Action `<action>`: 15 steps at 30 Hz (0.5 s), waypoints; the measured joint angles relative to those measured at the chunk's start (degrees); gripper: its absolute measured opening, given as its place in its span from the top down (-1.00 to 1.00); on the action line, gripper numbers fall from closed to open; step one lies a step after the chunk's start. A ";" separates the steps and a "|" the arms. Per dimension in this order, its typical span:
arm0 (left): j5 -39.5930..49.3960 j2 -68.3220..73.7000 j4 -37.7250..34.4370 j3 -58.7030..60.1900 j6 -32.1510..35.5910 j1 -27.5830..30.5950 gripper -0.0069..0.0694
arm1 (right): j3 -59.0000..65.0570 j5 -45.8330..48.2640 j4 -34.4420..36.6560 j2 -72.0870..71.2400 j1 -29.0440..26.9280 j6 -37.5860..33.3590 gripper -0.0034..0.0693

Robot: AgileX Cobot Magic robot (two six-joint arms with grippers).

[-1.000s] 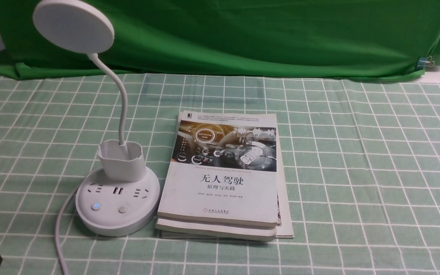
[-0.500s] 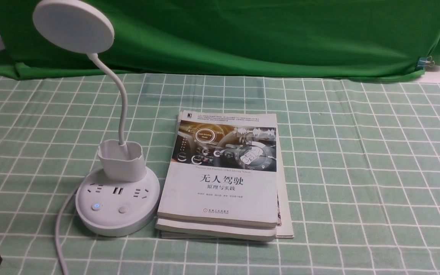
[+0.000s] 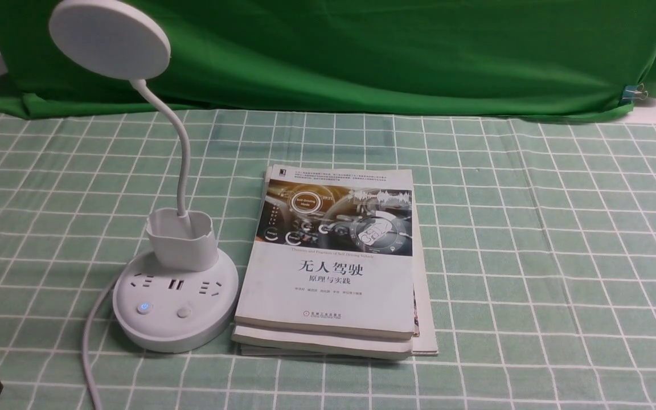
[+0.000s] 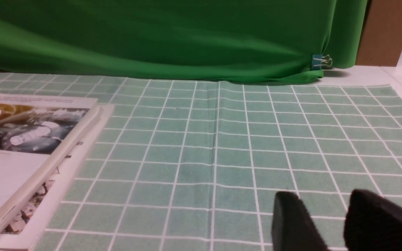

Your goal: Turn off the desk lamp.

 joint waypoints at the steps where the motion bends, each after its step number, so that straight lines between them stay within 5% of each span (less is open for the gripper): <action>1: 0.00 0.00 0.00 0.00 0.30 0.00 0.82 | 0.00 0.00 0.00 0.00 0.00 0.00 0.24; 15: 0.00 0.00 0.00 0.00 1.51 0.00 0.82 | 0.00 0.00 0.00 0.00 0.00 0.00 0.24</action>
